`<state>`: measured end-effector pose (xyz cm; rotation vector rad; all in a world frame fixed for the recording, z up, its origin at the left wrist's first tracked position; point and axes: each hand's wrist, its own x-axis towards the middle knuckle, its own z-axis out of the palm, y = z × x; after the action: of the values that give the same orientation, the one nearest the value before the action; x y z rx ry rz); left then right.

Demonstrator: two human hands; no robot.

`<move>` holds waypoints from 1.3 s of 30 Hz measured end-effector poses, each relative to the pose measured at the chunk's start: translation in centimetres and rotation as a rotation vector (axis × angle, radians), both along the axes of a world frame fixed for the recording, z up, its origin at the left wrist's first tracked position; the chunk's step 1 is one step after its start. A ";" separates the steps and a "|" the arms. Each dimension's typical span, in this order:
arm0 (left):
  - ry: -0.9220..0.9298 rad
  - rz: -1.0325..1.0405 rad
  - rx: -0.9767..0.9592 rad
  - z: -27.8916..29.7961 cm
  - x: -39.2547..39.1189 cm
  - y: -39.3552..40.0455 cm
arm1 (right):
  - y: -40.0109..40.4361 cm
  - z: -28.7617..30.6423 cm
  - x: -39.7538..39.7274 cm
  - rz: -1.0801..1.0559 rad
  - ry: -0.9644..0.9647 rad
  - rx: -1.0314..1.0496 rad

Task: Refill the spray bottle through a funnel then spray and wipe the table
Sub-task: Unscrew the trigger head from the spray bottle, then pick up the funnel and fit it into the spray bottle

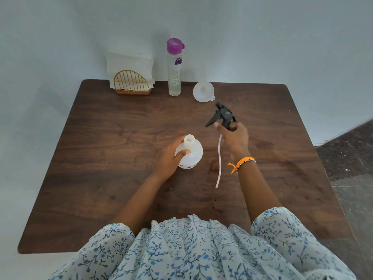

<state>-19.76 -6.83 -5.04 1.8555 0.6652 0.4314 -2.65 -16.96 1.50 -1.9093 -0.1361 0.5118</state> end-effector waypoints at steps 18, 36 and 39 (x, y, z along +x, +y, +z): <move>0.037 0.009 0.017 -0.3 0.1 0.0 | -0.1 -6.6 -1.4 -0.039 0.273 -0.234; 0.014 0.022 -0.109 2.4 -0.1 0.1 | -0.1 -6.2 -1.4 -0.082 0.165 -0.143; -0.013 -0.001 -0.141 3.7 -0.2 0.4 | 1.1 -5.6 -0.6 -0.067 0.140 -0.050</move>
<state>-20.00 -6.39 -1.37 1.7183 0.6689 0.3863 -3.20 -15.86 -4.13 -1.9132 0.0317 0.6067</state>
